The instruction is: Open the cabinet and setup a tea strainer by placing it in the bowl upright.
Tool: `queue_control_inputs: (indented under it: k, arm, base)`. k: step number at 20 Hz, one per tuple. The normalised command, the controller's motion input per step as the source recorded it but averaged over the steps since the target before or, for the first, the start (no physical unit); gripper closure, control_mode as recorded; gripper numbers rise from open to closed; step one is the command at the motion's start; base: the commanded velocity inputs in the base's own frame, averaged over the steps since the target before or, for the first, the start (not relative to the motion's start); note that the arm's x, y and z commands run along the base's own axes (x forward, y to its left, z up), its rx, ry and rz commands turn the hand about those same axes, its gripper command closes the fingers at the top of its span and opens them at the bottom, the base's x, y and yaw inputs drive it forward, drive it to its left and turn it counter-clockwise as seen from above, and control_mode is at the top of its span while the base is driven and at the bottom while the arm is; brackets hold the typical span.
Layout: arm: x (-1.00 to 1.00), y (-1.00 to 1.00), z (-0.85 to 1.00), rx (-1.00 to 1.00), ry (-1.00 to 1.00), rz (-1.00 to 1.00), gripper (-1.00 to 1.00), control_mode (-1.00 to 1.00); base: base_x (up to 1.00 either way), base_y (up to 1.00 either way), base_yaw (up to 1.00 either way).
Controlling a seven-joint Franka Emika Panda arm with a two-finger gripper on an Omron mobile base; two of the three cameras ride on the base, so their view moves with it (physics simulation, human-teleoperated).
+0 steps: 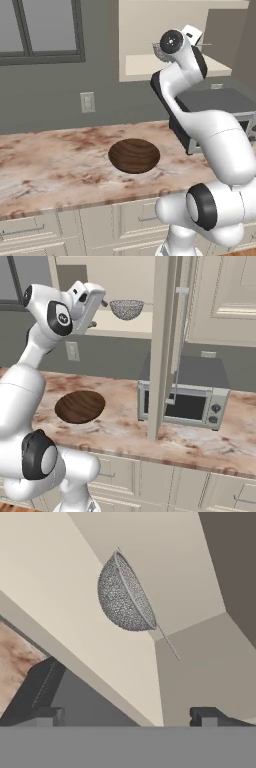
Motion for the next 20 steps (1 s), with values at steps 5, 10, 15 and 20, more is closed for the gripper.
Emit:
queue_control_inputs:
  k: [5, 10, 15, 20]
  arm:
    - [0.07, 0.0, 0.0, 0.0, 0.0, 0.0, -1.0, -1.0]
    - [0.33, 0.0, 0.0, 0.0, 0.0, 0.0, -1.0, -1.0]
    - [0.54, 0.0, 0.0, -0.01, 0.0, 0.0, -1.0, -1.0]
    - [0.55, 0.0, 0.0, -0.02, 0.0, 0.0, -1.0, -1.0]
  base:
    - [0.0, 0.0, 0.0]
    - [0.0, 0.0, 0.0]
    - [0.0, 0.0, 0.0]
    - [0.0, 0.0, 0.0]
